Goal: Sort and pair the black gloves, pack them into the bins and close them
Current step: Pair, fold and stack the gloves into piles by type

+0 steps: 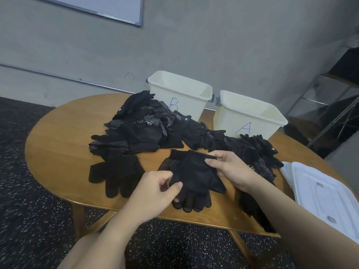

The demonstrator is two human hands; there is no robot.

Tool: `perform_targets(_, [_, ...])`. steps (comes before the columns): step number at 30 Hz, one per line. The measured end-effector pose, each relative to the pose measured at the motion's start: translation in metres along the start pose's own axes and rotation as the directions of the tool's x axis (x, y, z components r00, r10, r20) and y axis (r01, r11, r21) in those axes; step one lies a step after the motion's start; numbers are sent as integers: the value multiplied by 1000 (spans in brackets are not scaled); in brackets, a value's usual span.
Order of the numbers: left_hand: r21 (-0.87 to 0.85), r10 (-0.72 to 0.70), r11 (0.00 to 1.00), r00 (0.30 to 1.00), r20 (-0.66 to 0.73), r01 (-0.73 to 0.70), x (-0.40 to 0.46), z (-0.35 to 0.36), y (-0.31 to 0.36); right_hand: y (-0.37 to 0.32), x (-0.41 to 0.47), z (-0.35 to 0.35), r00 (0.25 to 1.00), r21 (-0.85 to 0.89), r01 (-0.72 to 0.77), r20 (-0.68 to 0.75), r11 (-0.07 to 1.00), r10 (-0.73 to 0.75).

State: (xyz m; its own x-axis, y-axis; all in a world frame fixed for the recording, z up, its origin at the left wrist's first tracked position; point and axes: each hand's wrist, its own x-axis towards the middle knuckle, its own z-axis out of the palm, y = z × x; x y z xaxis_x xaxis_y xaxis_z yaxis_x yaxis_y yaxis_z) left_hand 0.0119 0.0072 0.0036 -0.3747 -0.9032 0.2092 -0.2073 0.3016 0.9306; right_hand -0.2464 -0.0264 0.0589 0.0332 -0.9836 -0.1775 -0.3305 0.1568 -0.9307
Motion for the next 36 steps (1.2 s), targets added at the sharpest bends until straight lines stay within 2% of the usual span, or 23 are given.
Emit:
perform_targets(3, [184,-10,983,1000,20,7,-1,-3,-4,-4,10,-7,1000,-254,23,19,967,-19])
perform_targets(6, [253,11,967,1000,20,-16,2,-5,-3,-6,20,-14,998,-431,56,48,901,-39])
perform_targets(11, [432,181,895,976,-125,-110,16,6,2,-5,33,-19,990,-567,136,102,812,-95])
perform_targets(14, [542,257,812,966,2,-217,28,18,1,-3,38,-20,992,-637,128,80,760,-100])
perform_targets(18, [654,112,715,964,243,-248,38,37,-12,-5,34,-29,987,-646,112,-16,755,-160])
perform_targets(20, [677,72,693,958,278,-248,38,44,-20,-6,31,-42,950,-708,75,-163,703,-266])
perform_targets(22, [685,64,690,963,263,-233,39,47,-25,-6,30,-62,861,-785,-13,-324,619,-393])
perform_targets(24, [687,66,691,967,248,-223,40,50,-28,-3,29,-82,804,-838,-111,-391,534,-447])
perform_targets(30, [682,41,708,974,222,-185,47,58,-28,10,32,-96,882,-873,-218,-368,436,-296])
perform_targets(36, [654,34,736,974,223,-175,48,58,-28,15,35,-97,840,-863,-191,-390,468,-377])
